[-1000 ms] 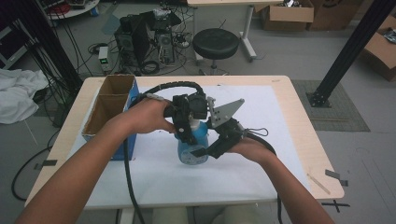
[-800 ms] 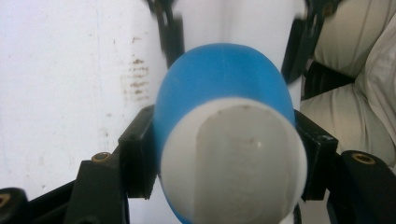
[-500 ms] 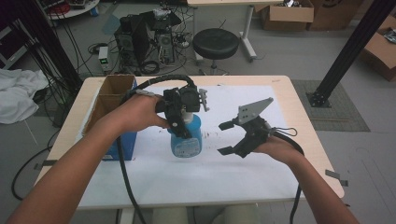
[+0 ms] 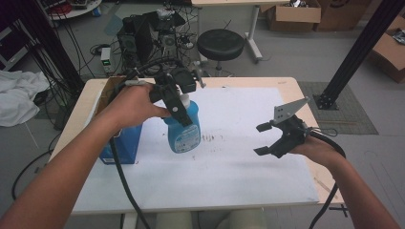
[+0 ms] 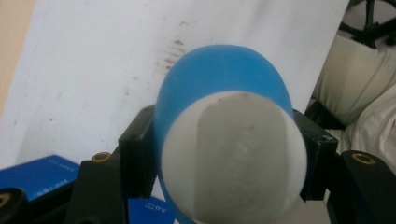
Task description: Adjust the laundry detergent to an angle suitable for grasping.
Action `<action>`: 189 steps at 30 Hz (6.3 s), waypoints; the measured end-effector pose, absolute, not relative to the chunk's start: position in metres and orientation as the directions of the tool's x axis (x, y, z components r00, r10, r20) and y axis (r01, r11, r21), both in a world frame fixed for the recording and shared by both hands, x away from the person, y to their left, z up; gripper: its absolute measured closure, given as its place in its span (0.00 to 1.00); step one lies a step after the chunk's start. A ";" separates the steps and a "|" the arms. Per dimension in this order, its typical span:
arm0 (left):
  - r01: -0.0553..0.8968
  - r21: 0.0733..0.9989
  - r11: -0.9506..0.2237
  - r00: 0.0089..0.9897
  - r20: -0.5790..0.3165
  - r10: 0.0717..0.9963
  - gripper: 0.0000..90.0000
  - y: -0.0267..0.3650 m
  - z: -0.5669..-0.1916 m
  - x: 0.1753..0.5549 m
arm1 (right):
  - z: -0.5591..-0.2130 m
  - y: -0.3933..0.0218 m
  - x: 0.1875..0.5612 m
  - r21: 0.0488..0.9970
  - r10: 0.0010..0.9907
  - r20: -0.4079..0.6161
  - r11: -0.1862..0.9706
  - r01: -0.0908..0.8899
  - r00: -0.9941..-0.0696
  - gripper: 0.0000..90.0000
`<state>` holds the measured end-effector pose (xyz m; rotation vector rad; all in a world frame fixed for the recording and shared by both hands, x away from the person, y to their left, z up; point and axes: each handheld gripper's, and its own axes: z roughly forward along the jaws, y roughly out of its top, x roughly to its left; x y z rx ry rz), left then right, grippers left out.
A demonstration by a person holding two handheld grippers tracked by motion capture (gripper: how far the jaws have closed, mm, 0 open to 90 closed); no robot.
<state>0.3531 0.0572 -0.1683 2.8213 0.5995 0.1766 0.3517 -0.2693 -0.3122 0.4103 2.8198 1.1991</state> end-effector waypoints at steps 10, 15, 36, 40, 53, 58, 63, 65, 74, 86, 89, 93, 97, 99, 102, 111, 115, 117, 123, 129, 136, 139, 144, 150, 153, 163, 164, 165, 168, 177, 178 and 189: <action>0.560 0.284 -0.778 0.788 0.109 0.606 0.42 0.067 -0.149 0.363 | -0.314 -0.288 0.354 0.629 0.311 0.047 0.729 0.270 -0.949 0.18; 0.652 0.314 -0.690 0.702 0.095 0.706 0.42 0.080 -0.133 0.372 | -0.307 -0.295 0.356 0.596 0.323 0.039 0.752 0.281 -0.946 0.17; 0.866 0.356 -0.351 0.337 0.103 0.936 0.42 0.138 -0.074 0.394 | -0.309 -0.307 0.368 0.432 0.331 0.039 0.845 0.315 -0.943 0.19; 0.887 0.362 -0.286 0.270 0.096 0.958 0.42 0.150 -0.065 0.395 | -0.307 -0.309 0.369 0.434 0.330 0.030 0.846 0.310 -0.943 0.19; 0.921 0.379 -0.093 0.066 0.084 0.994 0.42 0.197 -0.063 0.388 | -0.303 -0.317 0.371 0.450 0.341 0.003 0.839 0.306 -0.940 0.19; 0.921 0.385 -0.061 0.021 0.107 0.994 0.42 0.213 -0.079 0.385 | -0.302 -0.319 0.370 0.465 0.342 -0.012 0.834 0.298 -0.940 0.19; 0.920 0.391 -0.029 -0.006 0.090 0.996 0.42 0.225 -0.095 0.383 | -0.300 -0.321 0.371 0.472 0.352 -0.015 0.828 0.303 -0.936 0.19; 0.922 0.386 -0.027 -0.007 0.087 0.996 0.42 0.226 -0.100 0.383 | -0.300 -0.321 0.371 0.471 0.353 -0.015 0.828 0.305 -0.935 0.19; 0.927 0.374 -0.022 -0.002 0.063 0.998 0.42 0.229 -0.123 0.386 | -0.300 -0.321 0.370 0.481 0.356 -0.019 0.822 0.304 -0.934 0.19; 0.926 0.377 -0.029 0.004 0.066 0.998 0.42 0.232 -0.166 0.389 | -0.303 -0.325 0.369 0.485 0.365 -0.013 0.817 0.313 -0.931 0.19; 0.926 0.377 -0.035 0.009 0.070 0.998 0.42 0.234 -0.183 0.389 | -0.304 -0.325 0.369 0.485 0.369 -0.011 0.815 0.317 -0.930 0.19; 0.929 0.367 -0.037 0.016 0.062 0.998 0.42 0.236 -0.205 0.389 | -0.305 -0.326 0.368 0.482 0.367 -0.014 0.817 0.316 -0.930 0.19; 0.932 0.360 -0.038 0.020 0.052 0.998 0.42 0.238 -0.224 0.390 | -0.307 -0.328 0.367 0.476 0.377 -0.009 0.816 0.328 -0.926 0.19; 0.932 0.360 -0.037 0.021 0.049 0.999 0.42 0.239 -0.231 0.390 | -0.307 -0.329 0.367 0.473 0.377 -0.009 0.817 0.328 -0.926 0.19; 0.935 0.353 -0.043 0.028 0.047 0.999 0.42 0.240 -0.241 0.391 | -0.309 -0.329 0.366 0.472 0.377 -0.007 0.818 0.329 -0.926 0.19; 0.945 0.324 -0.050 0.038 0.045 0.998 0.42 0.244 -0.262 0.393 | -0.312 -0.331 0.367 0.465 0.387 -0.001 0.817 0.343 -0.922 0.19; 0.947 0.316 -0.053 0.042 0.044 0.998 0.42 0.245 -0.268 0.394 | -0.313 -0.330 0.367 0.463 0.385 -0.001 0.818 0.340 -0.923 0.19; 0.950 0.304 -0.062 0.050 0.048 0.998 0.42 0.245 -0.272 0.395 | -0.313 -0.330 0.368 0.461 0.386 0.000 0.818 0.343 -0.922 0.19; 0.955 0.292 -0.057 0.049 0.035 0.998 0.42 0.247 -0.280 0.396 | -0.315 -0.330 0.369 0.459 0.389 0.005 0.818 0.348 -0.921 0.19; 0.954 0.294 -0.059 0.053 0.029 0.998 0.42 0.248 -0.280 0.396 | -0.316 -0.331 0.369 0.456 0.393 0.004 0.818 0.351 -0.920 0.19; 0.955 0.289 -0.069 0.063 0.030 0.998 0.42 0.247 -0.281 0.398 | -0.322 -0.328 0.368 0.451 0.387 0.010 0.821 0.350 -0.922 0.19; 0.954 0.289 -0.076 0.071 0.029 0.997 0.41 0.246 -0.280 0.398 | -0.323 -0.329 0.367 0.447 0.384 0.011 0.824 0.348 -0.923 0.19; 0.953 0.298 -0.062 0.057 0.028 0.998 0.39 0.248 -0.278 0.398 | -0.322 -0.329 0.367 0.447 0.392 0.015 0.820 0.357 -0.920 0.19; 0.950 0.308 -0.053 0.051 0.015 0.999 0.36 0.250 -0.277 0.396 | -0.323 -0.328 0.366 0.449 0.387 0.013 0.822 0.351 -0.922 0.19; 0.948 0.315 -0.048 0.048 0.007 0.999 0.36 0.250 -0.275 0.396 | -0.323 -0.328 0.366 0.445 0.386 0.013 0.824 0.351 -0.922 0.19; 0.942 0.330 -0.052 0.056 -0.001 0.998 0.34 0.248 -0.267 0.393 | -0.319 -0.328 0.364 0.449 0.388 0.009 0.822 0.350 -0.922 0.19; 0.943 0.330 -0.054 0.058 -0.002 0.998 0.34 0.248 -0.266 0.393 | -0.319 -0.328 0.364 0.447 0.387 0.008 0.823 0.349 -0.922 0.19; 0.942 0.331 -0.055 0.058 0.000 0.998 0.34 0.248 -0.265 0.392 | -0.319 -0.328 0.364 0.446 0.386 0.008 0.824 0.349 -0.922 0.19; 0.942 0.331 -0.060 0.062 0.005 0.998 0.34 0.248 -0.261 0.391 | -0.318 -0.328 0.363 0.449 0.386 0.008 0.823 0.348 -0.923 0.19; 0.937 0.339 -0.084 0.080 0.025 0.996 0.33 0.247 -0.240 0.388 | -0.316 -0.329 0.361 0.452 0.386 0.004 0.822 0.346 -0.922 0.19; 0.937 0.338 -0.090 0.086 0.027 0.996 0.33 0.246 -0.237 0.387 | -0.316 -0.329 0.361 0.452 0.388 0.003 0.821 0.347 -0.922 0.19; 0.908 0.368 -0.201 0.195 0.054 0.979 0.33 0.227 -0.194 0.380 | -0.313 -0.330 0.360 0.458 0.397 0.005 0.815 0.355 -0.918 0.19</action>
